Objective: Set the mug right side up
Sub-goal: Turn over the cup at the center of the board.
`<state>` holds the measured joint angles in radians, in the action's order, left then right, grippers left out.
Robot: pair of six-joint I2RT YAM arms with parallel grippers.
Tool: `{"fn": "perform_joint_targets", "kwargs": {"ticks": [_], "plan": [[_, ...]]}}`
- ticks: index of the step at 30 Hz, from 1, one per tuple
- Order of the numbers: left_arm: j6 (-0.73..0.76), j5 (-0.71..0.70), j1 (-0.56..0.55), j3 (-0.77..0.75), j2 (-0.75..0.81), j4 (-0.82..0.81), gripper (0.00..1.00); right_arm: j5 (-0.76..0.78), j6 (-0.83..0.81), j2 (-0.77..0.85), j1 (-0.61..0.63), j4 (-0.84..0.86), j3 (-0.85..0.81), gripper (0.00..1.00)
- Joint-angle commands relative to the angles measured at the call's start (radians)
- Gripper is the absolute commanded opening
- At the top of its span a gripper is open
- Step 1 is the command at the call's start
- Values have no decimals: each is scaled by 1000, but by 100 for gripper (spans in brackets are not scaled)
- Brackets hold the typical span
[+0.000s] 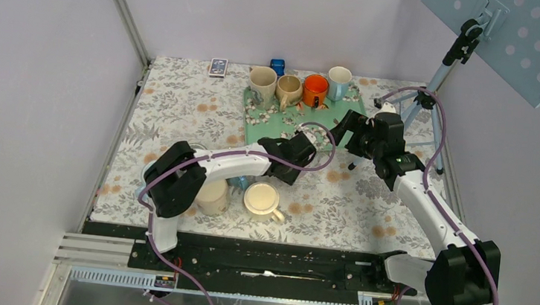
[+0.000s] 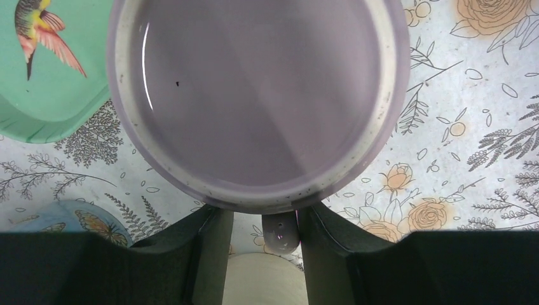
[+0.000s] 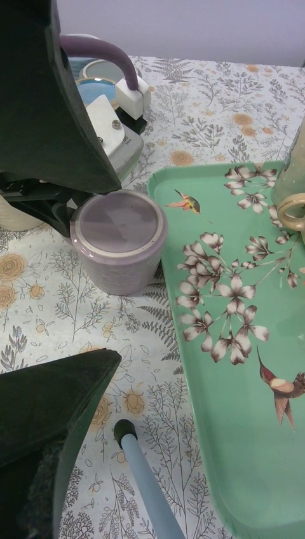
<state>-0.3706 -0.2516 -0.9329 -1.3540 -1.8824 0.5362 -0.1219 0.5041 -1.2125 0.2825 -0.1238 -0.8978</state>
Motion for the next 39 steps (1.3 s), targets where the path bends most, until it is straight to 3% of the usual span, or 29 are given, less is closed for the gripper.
{"fn": "perform_joint_targets", "kwargs": {"ticks": [1, 9, 18, 21, 27, 37, 39], "plan": [[-11, -51, -3, -47, -5, -6, 44, 7, -16, 28, 7, 10, 4, 100], [-15, -40, -6, -48, -5, -30, 41, 7, -14, 30, 7, 11, 10, 100], [-24, -54, -8, -24, 8, -75, 30, 6, -10, 36, 7, 13, 21, 100], [-25, -50, -8, -24, 9, -82, 38, 3, -7, 41, 7, 12, 23, 100], [-30, -63, -8, -9, 20, -101, 39, 5, -8, 46, 7, 10, 25, 100], [-27, -71, -8, 1, 27, -121, 21, -7, -4, 50, 7, 13, 38, 100], [-29, -70, -8, 5, 35, -128, 11, -12, 0, 57, 7, 13, 43, 100]]}}
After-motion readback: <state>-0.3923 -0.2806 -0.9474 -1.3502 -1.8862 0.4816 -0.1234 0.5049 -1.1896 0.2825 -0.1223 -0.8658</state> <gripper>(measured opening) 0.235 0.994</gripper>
